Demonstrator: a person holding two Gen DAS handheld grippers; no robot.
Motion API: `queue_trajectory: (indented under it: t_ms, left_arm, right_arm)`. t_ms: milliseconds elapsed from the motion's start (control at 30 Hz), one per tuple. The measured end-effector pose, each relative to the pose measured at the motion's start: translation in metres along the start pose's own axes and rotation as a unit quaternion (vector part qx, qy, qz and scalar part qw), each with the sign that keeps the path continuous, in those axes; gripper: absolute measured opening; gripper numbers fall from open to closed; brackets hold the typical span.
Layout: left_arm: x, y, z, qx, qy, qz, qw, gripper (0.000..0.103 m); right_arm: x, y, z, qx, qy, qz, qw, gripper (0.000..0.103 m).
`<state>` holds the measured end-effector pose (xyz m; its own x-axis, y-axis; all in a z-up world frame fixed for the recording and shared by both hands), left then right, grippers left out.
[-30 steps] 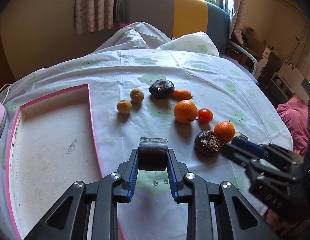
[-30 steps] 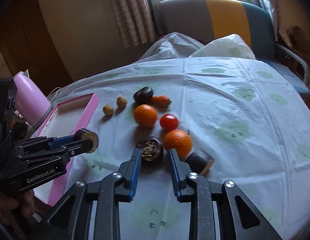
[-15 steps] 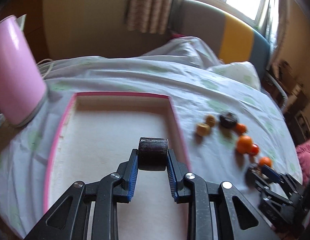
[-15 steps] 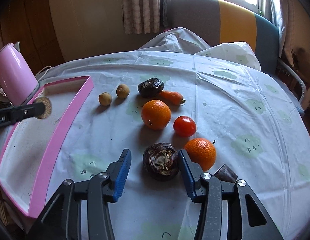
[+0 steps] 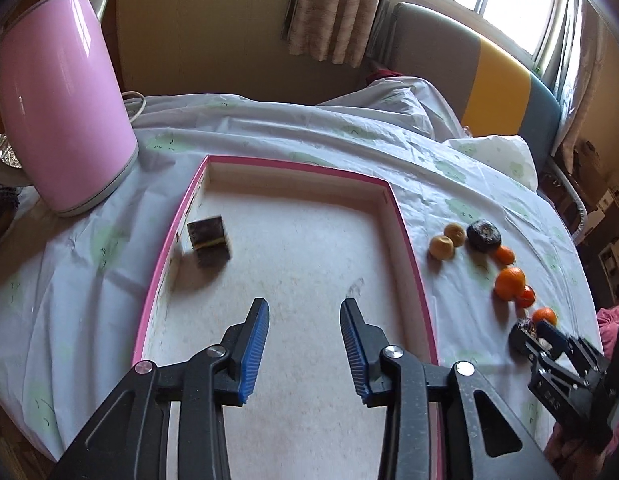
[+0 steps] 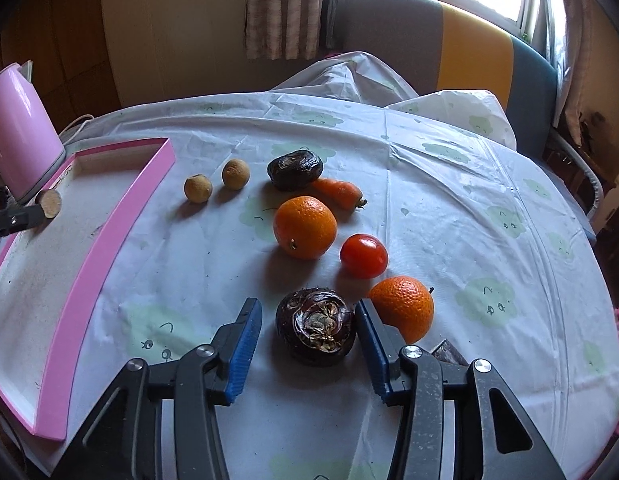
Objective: Organize fruits
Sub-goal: 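Place the slice in the pink-rimmed tray with the left gripper while the right gripper grasps the dark round fruit, then carry the dark round fruit over the tray and release it with the right gripper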
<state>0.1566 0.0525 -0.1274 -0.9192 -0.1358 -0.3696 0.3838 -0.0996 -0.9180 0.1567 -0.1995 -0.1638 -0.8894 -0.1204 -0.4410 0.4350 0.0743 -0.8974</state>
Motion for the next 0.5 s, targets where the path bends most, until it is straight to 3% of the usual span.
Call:
queue_trajectory:
  t_ms: [100,200,300,500]
  left_arm:
    - [0.010,-0.005,0.002,0.005,0.004,-0.002,1.0000,0.037]
    - [0.017,-0.012,0.003,0.006,0.008,0.002,0.9999,0.037]
    - [0.024,-0.017,0.003,-0.001,0.014,0.005,0.9999,0.037]
    - [0.029,-0.026,-0.006,-0.006,-0.001,0.012,0.9999,0.037]
  right_arm:
    - [-0.002,0.005,-0.003,0.011,-0.023,-0.007,1.000,0.056]
    - [0.001,0.009,-0.004,0.016,-0.023,-0.015,1.000,0.042]
    - [0.004,0.006,-0.006,0.019,-0.024,-0.008,0.999,0.042]
    - [0.003,-0.018,-0.033,-0.029,-0.033,0.009,0.999,0.042]
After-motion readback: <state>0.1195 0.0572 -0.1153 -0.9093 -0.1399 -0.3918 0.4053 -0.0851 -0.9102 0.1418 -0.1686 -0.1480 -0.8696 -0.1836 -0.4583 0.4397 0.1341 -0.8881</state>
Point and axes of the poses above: each gripper's, at about its wrist camera, not at the fingertips, and y roughly the way its jaws point, z to its right, x to its underside, the point moved 10 cm from there along y, roughly the way its jaws point, and after that the axes turned 13 degrees about -z, right-handed, at the moved point
